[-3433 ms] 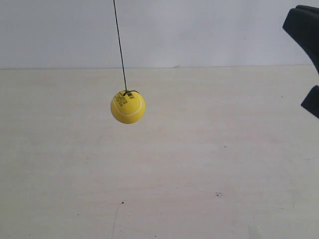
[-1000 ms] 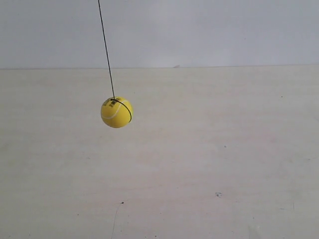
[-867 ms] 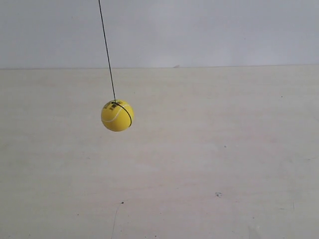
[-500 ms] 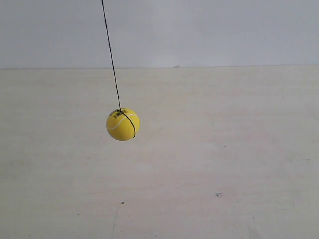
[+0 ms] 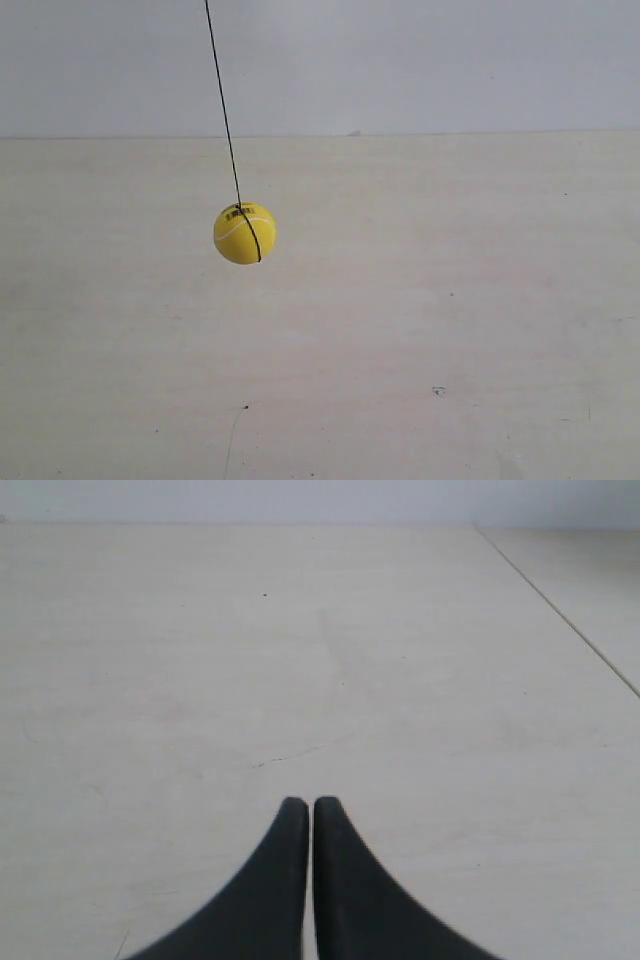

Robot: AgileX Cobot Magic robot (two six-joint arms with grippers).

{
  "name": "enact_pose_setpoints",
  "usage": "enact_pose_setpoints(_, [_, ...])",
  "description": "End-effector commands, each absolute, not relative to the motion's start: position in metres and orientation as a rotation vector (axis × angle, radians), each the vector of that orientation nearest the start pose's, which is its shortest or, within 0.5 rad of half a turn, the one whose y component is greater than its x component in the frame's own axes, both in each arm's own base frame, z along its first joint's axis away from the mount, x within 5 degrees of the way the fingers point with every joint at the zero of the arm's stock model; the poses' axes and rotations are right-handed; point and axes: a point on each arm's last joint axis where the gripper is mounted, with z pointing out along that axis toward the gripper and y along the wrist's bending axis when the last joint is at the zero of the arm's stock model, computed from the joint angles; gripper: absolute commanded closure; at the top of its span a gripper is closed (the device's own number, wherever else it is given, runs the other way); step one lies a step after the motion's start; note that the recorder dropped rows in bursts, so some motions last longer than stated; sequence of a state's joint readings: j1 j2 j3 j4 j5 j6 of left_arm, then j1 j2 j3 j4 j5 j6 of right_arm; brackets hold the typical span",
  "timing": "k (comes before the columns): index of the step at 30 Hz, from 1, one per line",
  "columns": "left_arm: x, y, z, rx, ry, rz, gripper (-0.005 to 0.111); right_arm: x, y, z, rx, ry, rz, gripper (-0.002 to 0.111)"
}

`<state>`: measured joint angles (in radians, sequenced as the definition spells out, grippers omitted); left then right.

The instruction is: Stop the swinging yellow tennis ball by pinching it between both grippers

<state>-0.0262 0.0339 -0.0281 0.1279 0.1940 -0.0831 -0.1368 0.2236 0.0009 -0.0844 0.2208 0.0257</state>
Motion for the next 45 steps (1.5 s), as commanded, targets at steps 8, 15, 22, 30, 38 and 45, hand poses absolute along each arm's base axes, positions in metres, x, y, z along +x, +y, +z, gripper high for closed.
enact_pose_setpoints(8, [0.0532, 0.0037, 0.1816, -0.016, 1.835, 0.064, 0.102, 0.0687, -0.0114, 0.1793, 0.091, 1.926, -0.151, 0.108])
enact_pose_setpoints(15, [0.0537, 0.0036, 0.1836, -0.015, 1.812, 0.063, 0.102, 0.0687, -0.0114, 0.1793, 0.091, 1.926, -0.151, 0.108])
enact_pose_setpoints(22, [0.0537, 0.0036, 0.1836, -0.015, 1.812, 0.063, 0.102, 0.0687, -0.0114, 0.1793, 0.091, 1.926, -0.151, 0.108])
enact_pose_setpoints(30, [0.0537, 0.0036, 0.1836, -0.015, 1.812, 0.063, 0.102, 0.0687, -0.0114, 0.1793, 0.091, 1.926, -0.151, 0.108])
enact_pose_setpoints(38, [0.0542, 0.0035, 0.1857, -0.014, 1.788, 0.062, 0.102, 0.0687, -0.0114, 0.1793, 0.091, 1.926, -0.151, 0.108])
enact_pose_setpoints(45, [0.0543, 0.0035, 0.1858, -0.014, 1.786, 0.062, 0.102, 0.0687, -0.0114, 0.1793, 0.091, 1.926, -0.151, 0.108])
